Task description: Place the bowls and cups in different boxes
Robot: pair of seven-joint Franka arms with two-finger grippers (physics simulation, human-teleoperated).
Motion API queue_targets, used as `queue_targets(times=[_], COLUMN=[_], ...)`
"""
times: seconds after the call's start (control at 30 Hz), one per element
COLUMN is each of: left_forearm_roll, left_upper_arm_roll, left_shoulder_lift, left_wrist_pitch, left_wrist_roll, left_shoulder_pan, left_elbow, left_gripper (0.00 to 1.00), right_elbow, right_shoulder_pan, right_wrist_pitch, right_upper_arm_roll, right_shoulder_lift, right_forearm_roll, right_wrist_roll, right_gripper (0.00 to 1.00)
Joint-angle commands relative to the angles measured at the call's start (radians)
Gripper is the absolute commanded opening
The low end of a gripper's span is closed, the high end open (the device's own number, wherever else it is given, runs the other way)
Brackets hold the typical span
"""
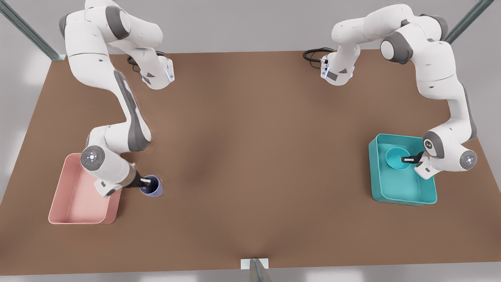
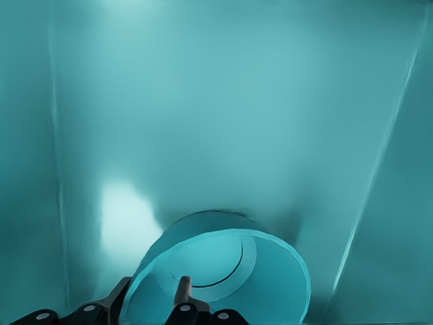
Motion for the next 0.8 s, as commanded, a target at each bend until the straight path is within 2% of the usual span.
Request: queue_targets(times=[0.0, 0.07, 0.13, 0.2, 0.27, 0.3, 0.37, 0.53, 0.67, 0.7, 0.73, 0.77], left_forearm_roll=[0.028, 0.13, 0.154, 0.148, 0.128, 0.088, 0.177, 0.174, 0.176, 0.176, 0.177, 0.177], left_upper_arm_roll=[-0.001, 0.005, -0.004, -0.093, -0.202, -0.205, -0.268, -0.277, -0.286, -0.288, -0.286, -0.286], left_shoulder_lift=[-0.037, -0.175, -0.314, -0.419, -0.437, -0.439, -0.446, -0.417, -0.422, -0.423, -0.425, -0.425], left_wrist_pitch=[0.003, -0.081, -0.297, -0.427, -0.581, -0.596, -0.595, -0.6, -0.63, -0.633, -0.644, -0.647], left_wrist_roll=[0.085, 0.073, -0.044, -0.3, -0.401, -0.401, -0.435, -0.438, -0.438, -0.437, -0.434, -0.432], left_shoulder_pan=[0.0, -0.005, -0.069, -0.197, -0.238, -0.249, -0.278, -0.292, -0.298, -0.298, -0.297, -0.293], left_elbow=[0.005, 0.022, 0.103, 0.116, 0.208, 0.255, 0.271, 0.283, 0.283, 0.284, 0.284, 0.287], left_gripper=[1.0, 1.0, 1.0, 1.0, 1.0, 1.0, 1.0, 1.0, 1.0, 1.0, 1.0, 1.0], right_elbow=[0.023, 0.053, 0.113, 0.165, 0.202, 0.216, 0.218, 0.216, 0.212, 0.212, 0.208, 0.208], right_shoulder_pan=[-0.066, -0.164, -0.25, -0.256, -0.269, -0.286, -0.292, -0.292, -0.292, -0.292, -0.293, -0.296], right_wrist_pitch=[-0.149, -0.149, -0.147, -0.147, -0.147, -0.143, -0.114, -0.002, 0.011, 0.009, 0.009, 0.004], right_upper_arm_roll=[-0.004, -0.007, -0.039, -0.096, -0.131, -0.133, -0.141, -0.137, -0.134, -0.133, -0.131, -0.13], right_shoulder_lift=[-0.012, 0.017, 0.075, 0.11, 0.147, 0.173, 0.221, 0.321, 0.33, 0.33, 0.33, 0.328], right_forearm_roll=[-0.006, -0.017, -0.018, -0.018, -0.012, -0.012, -0.012, 0.015, 0.017, 0.017, 0.017, 0.017], right_wrist_roll=[-0.398, -0.56, -0.702, -0.771, -0.823, -0.832, -0.826, -0.821, -0.826, -0.828, -0.829, -0.829], right_gripper=[0.21, 0.21, 0.21, 0.21, 0.21, 0.21, 0.21, 0.21, 0.21, 0.38, 1.0, 1.0])
